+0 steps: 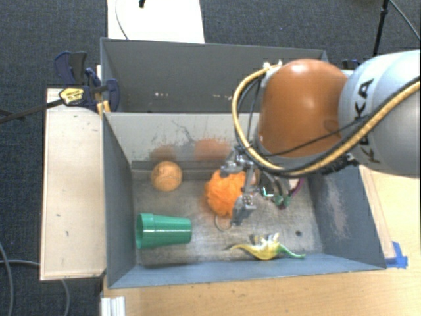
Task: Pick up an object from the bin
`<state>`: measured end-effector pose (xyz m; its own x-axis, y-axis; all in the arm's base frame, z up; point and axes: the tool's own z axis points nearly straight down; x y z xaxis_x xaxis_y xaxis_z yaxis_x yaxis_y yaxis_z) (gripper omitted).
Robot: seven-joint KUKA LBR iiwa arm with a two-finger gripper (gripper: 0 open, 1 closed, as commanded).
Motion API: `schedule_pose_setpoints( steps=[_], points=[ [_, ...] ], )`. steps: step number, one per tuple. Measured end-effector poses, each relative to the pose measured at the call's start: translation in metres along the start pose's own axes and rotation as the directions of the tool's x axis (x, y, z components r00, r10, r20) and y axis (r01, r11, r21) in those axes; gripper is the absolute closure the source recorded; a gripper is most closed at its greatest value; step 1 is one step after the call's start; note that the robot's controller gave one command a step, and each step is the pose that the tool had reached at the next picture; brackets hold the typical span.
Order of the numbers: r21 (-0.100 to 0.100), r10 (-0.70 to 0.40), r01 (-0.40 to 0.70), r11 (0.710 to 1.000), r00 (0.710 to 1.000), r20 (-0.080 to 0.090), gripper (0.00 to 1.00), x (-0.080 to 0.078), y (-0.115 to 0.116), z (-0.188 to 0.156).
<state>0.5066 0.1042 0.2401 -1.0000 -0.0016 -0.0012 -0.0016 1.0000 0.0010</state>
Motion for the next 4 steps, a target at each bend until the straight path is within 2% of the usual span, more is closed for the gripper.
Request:
schedule_pose_setpoints(
  steps=[1, 2, 3, 4],
  points=[
    [0.0, 0.002, -0.002, 1.0, 1.0, 0.002, 0.0, 0.0, 0.0, -0.001],
    [-0.001, -0.046, 0.046, 0.999, 0.999, 0.01, 0.0, -0.007, 0.003, 0.024],
    [0.001, -0.243, 0.243, 0.97, 0.97, 0.005, 0.0, -0.025, 0.015, 0.075],
    [-0.001, -0.421, 0.421, 0.907, 0.907, 0.004, 0.0, -0.034, -0.006, 0.12]
  ],
)
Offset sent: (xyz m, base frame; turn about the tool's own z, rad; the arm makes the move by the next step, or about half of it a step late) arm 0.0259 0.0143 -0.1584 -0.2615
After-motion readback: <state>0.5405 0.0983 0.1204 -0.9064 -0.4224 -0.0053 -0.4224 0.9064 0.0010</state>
